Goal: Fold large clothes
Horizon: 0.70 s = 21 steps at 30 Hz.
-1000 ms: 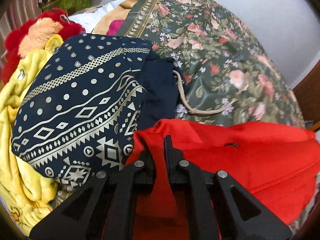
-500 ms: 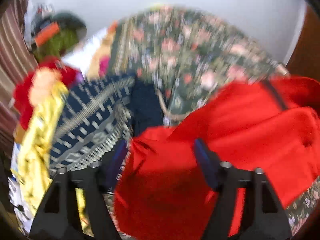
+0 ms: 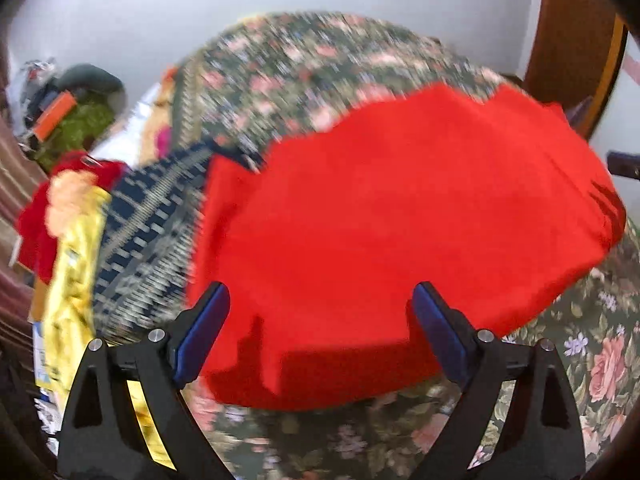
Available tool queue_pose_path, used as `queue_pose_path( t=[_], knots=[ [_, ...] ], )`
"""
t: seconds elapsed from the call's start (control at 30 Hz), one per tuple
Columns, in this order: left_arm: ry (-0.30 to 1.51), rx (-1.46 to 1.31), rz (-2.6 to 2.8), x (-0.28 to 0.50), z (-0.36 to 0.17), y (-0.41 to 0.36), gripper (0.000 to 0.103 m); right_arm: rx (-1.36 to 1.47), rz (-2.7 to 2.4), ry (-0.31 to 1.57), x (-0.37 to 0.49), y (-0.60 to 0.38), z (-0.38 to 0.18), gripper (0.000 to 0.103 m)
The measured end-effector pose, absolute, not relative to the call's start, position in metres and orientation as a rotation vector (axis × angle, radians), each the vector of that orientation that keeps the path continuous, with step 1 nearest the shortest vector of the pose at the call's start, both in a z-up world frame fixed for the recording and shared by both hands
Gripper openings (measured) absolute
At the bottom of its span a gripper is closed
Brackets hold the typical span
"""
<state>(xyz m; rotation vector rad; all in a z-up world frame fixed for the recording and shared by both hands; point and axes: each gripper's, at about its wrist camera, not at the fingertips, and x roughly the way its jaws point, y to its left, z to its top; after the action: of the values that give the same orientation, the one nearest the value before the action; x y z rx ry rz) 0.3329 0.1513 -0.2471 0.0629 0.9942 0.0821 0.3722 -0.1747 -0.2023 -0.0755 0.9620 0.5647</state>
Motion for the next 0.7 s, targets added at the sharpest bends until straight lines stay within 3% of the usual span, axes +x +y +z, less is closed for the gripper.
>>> queue_pose_path(
  t=[0.2,0.3,0.57,0.7],
  knots=[
    [1.048,-0.018,0.048,0.348,-0.288,0.143,0.094,-0.17,0.617,1.042,0.381,-0.117,-0.245,0.015],
    [1.057,-0.048,0.042,0.347,-0.3,0.146,0.101,-0.257,0.526,1.034,0.384,-0.113,-0.261,0.015],
    [1.043,-0.08,0.038,0.321,-0.308,0.157,0.103,-0.151,0.533,1.086,0.398,-0.145,-0.267,0.015],
    [1.037,-0.103,0.058,0.311,-0.307,0.162,0.103,-0.325,0.412,1.028,0.385,-0.149,-0.262,0.015]
  ],
)
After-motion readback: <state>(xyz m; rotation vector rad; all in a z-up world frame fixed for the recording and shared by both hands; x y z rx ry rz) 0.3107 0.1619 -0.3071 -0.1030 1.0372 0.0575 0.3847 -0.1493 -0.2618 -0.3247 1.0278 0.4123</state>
